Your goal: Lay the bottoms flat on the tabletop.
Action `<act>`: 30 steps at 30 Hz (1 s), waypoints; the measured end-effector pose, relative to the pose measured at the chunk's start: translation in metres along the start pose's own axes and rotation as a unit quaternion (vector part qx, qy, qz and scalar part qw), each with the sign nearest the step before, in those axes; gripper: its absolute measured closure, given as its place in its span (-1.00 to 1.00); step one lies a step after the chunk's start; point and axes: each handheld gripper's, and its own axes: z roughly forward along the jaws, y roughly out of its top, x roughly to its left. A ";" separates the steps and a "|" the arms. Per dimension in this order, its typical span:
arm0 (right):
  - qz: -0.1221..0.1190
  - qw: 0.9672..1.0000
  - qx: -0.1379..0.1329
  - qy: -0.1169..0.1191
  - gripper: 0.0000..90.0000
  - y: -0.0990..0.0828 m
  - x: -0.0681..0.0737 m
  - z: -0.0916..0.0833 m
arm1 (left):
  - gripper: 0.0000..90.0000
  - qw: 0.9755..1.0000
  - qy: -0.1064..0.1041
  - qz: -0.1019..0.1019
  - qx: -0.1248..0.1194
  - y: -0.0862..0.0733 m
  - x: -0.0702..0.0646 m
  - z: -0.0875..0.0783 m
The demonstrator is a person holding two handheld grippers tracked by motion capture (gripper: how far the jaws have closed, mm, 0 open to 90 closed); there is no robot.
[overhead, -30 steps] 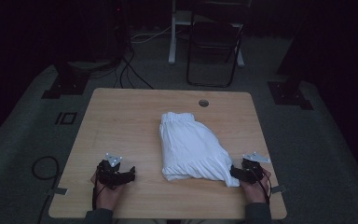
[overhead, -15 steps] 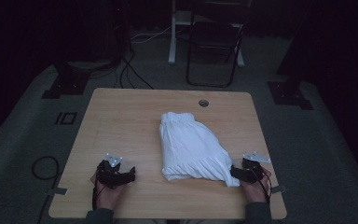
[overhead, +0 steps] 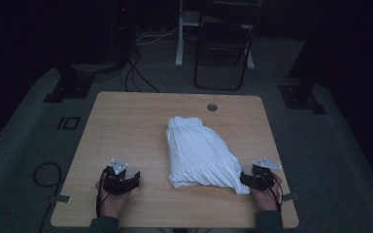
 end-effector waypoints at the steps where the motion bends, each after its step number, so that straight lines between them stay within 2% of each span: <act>1: 0.000 1.000 0.000 0.000 -0.39 0.000 0.000 0.000 | -0.29 1.000 -0.005 0.001 -0.007 0.003 -0.002 -0.003; 7: 0.001 1.000 0.000 -0.001 -0.39 0.000 0.001 0.000 | -0.29 0.999 -0.034 0.027 -0.029 0.021 -0.018 -0.012; 15: 0.001 1.000 0.000 -0.001 -0.39 0.000 0.000 0.000 | -0.28 0.993 -0.082 0.071 -0.043 0.044 -0.053 -0.011; 22: 0.001 1.000 0.000 -0.001 -0.39 0.000 0.000 0.000 | -0.30 0.987 -0.119 0.098 -0.049 0.059 -0.083 -0.008; 30: 0.001 1.000 0.000 -0.001 -0.39 0.000 0.000 0.000 | -0.35 0.976 -0.157 0.141 -0.053 0.078 -0.124 0.000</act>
